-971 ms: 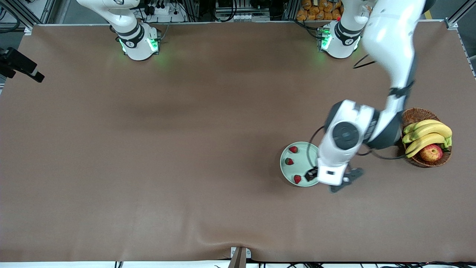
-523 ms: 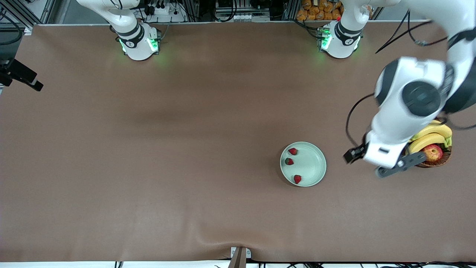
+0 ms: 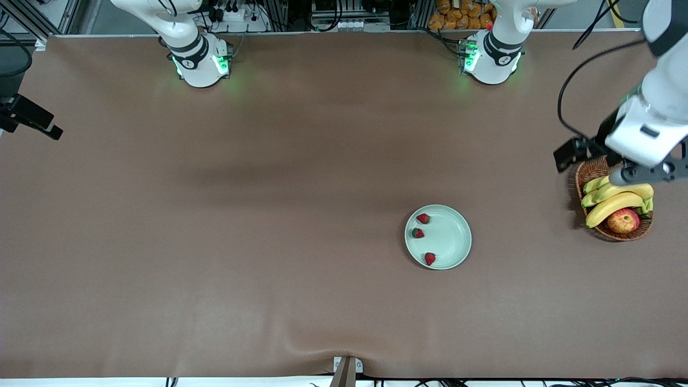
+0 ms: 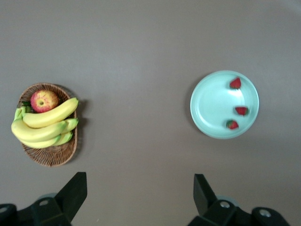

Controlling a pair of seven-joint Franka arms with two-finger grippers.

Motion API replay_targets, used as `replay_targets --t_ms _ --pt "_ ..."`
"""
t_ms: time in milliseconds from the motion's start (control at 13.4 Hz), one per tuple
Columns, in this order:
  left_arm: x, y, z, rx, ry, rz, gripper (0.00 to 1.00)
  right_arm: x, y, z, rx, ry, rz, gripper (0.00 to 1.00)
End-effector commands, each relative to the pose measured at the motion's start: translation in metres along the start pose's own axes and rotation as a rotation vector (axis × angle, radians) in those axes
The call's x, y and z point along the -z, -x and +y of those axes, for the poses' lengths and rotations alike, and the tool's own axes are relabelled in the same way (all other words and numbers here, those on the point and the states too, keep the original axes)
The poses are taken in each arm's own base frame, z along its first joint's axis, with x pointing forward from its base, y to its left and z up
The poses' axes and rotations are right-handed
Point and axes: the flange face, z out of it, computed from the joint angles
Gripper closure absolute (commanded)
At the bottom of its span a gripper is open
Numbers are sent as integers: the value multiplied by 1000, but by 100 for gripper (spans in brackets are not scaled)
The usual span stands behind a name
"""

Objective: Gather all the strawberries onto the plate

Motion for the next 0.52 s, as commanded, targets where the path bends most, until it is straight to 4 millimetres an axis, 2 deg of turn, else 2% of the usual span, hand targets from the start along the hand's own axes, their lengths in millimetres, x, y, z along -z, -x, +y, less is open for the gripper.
replay_targets --t_ms 0,75,448 --pt "9 31 14 -96 2 -76 0 6 0 -9 26 14 0 0" --pt "11 39 19 -141 7 -103 0 6 1 -13 34 15 -1 0" --pt "25 51 5 -212 43 -116 0 6 2 -16 39 15 1 0"
